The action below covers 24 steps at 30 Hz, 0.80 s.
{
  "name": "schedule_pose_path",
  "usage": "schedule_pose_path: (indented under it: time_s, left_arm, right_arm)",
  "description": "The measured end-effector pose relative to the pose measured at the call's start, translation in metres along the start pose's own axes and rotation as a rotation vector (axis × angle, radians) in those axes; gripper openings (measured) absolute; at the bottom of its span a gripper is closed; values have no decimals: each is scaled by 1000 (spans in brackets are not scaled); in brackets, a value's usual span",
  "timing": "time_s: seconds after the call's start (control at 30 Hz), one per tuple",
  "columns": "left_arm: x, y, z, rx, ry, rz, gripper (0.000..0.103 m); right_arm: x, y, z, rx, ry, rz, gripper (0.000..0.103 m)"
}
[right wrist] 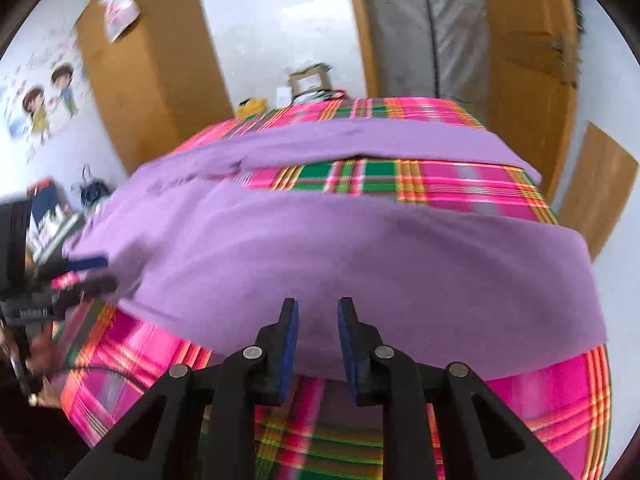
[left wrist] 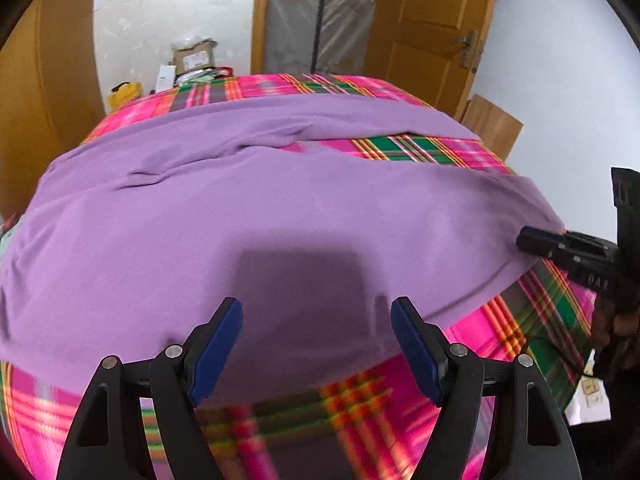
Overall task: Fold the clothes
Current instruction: 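Smooth the folded sweater with the right gripper while the left gripper hovers open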
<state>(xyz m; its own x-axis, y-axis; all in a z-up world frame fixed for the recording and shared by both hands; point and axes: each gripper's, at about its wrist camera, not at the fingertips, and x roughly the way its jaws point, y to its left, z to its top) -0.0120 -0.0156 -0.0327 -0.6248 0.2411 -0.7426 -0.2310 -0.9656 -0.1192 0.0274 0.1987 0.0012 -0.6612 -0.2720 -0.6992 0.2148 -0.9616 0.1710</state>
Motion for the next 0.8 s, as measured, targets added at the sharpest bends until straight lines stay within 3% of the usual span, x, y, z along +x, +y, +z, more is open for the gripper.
schedule_pose_path:
  time_s: [0.17, 0.33, 0.43, 0.57, 0.8]
  left_arm:
    - [11, -15, 3, 59, 24, -12, 78]
    - [8, -26, -3, 97, 19, -30, 78]
    - [8, -30, 0, 82, 20, -81, 78]
    - [14, -44, 11, 89, 25, -127, 78]
    - [20, -68, 10, 178, 56, -150, 78]
  right_arm:
    - [0, -2, -11, -9, 61, 10, 19]
    - [-15, 5, -27, -97, 124, -17, 19]
    - [-19, 6, -23, -84, 95, -39, 19]
    - [-18, 12, -8, -33, 6, -1, 20]
    - [0, 11, -9, -73, 105, 28, 19]
